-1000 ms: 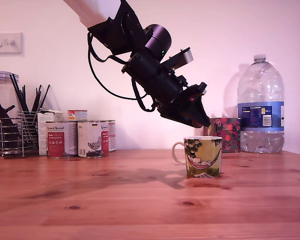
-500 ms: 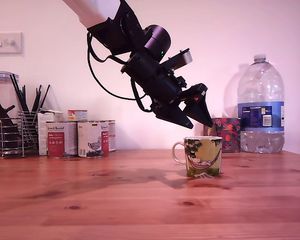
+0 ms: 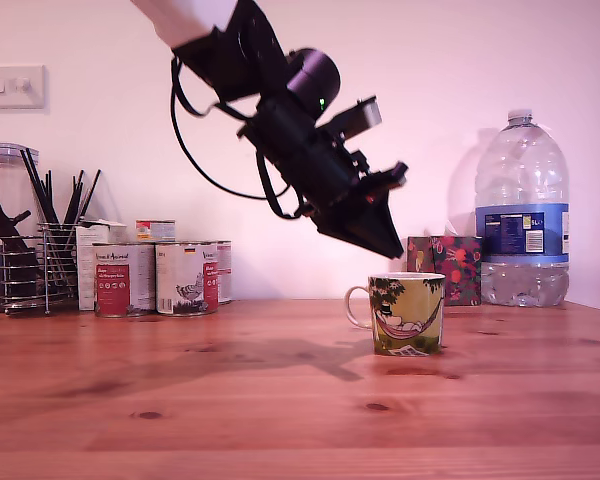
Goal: Pick up the coffee capsules from the table one by one and drop them inside the nearest coffee cup
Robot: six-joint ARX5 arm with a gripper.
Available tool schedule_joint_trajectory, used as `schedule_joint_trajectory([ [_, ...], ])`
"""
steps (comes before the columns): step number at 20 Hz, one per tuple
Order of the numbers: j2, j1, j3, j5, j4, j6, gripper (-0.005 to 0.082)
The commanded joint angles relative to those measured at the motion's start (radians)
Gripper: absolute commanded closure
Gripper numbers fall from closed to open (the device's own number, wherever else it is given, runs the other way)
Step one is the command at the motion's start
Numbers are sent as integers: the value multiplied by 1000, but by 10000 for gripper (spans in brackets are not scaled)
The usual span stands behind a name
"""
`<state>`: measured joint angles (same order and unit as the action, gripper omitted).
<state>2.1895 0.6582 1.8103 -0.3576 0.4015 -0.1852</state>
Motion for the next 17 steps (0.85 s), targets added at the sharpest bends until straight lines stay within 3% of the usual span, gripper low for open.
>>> schedule_joint_trajectory([
  [1,-54,-11,10,-3,16,2,789],
  [7,-166,-60,-74,-47,25,-5,789],
  [17,-590,-139,-583,-4,-216,56,789],
])
